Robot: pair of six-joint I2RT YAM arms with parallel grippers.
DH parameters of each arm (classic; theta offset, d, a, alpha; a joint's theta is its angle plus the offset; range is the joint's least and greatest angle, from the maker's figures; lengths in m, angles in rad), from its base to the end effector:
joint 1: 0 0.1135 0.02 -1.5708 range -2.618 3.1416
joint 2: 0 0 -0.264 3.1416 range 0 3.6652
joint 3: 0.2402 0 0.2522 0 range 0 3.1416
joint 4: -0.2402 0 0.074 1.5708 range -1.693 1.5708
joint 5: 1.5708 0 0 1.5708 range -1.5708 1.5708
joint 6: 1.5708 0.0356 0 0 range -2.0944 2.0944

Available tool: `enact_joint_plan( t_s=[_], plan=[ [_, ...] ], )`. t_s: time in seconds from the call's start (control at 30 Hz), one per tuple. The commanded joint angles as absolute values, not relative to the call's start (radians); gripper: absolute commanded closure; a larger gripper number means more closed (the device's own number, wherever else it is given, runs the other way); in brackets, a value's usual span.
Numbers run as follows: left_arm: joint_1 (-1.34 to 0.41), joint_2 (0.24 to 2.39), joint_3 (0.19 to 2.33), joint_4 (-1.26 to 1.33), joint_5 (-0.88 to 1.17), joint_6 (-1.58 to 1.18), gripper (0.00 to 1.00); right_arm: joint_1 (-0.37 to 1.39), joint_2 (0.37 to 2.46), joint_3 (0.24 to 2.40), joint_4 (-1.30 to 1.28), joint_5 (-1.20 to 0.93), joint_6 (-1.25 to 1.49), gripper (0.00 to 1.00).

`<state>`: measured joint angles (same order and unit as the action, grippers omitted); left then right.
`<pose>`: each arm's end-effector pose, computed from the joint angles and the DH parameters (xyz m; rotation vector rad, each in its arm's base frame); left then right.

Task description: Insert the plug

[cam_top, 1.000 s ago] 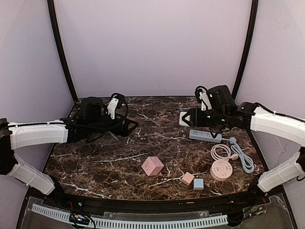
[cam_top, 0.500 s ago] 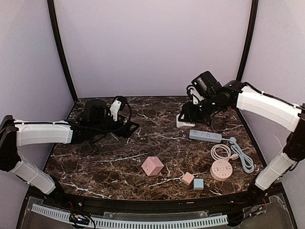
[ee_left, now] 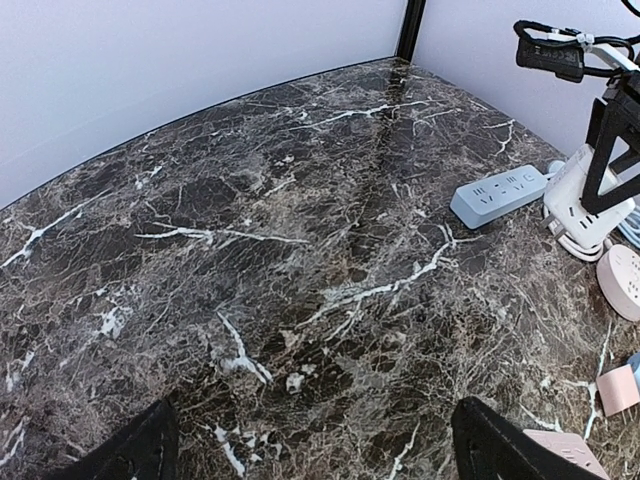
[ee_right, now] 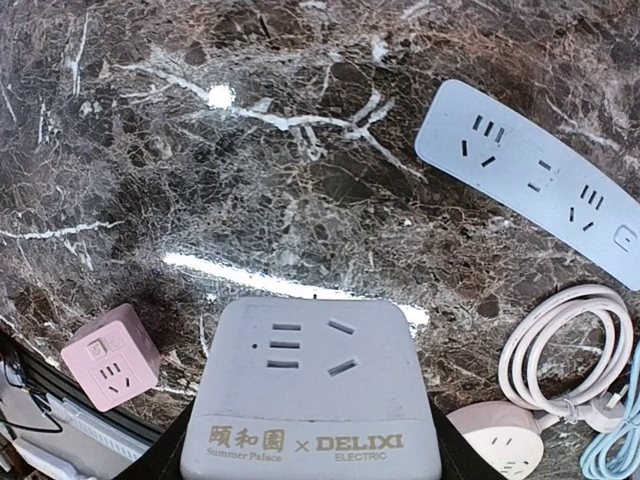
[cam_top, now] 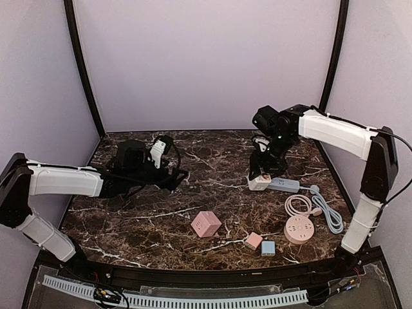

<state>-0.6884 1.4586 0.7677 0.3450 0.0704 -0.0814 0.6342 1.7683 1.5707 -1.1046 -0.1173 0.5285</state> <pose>0.2459 -0.2055 0.2289 0.6318 1.8551 -0.5808 0.2817 0.2124 0.2777 -0.1797 2.9539 0.3648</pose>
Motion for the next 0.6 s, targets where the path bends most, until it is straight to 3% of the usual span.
enact_joint_plan(
  t_s=[0.0,0.57],
  plan=[
    [-0.686,1.458,0.750,0.368,0.060,-0.052,0.05,0.576,1.781,1.578,-1.168,-0.193,0.511,1.00],
    [-0.687,1.470,0.740,0.376,0.067,-0.052,0.05,0.401,1.864,1.604,-1.199,-0.044,0.546,1.00]
  ],
)
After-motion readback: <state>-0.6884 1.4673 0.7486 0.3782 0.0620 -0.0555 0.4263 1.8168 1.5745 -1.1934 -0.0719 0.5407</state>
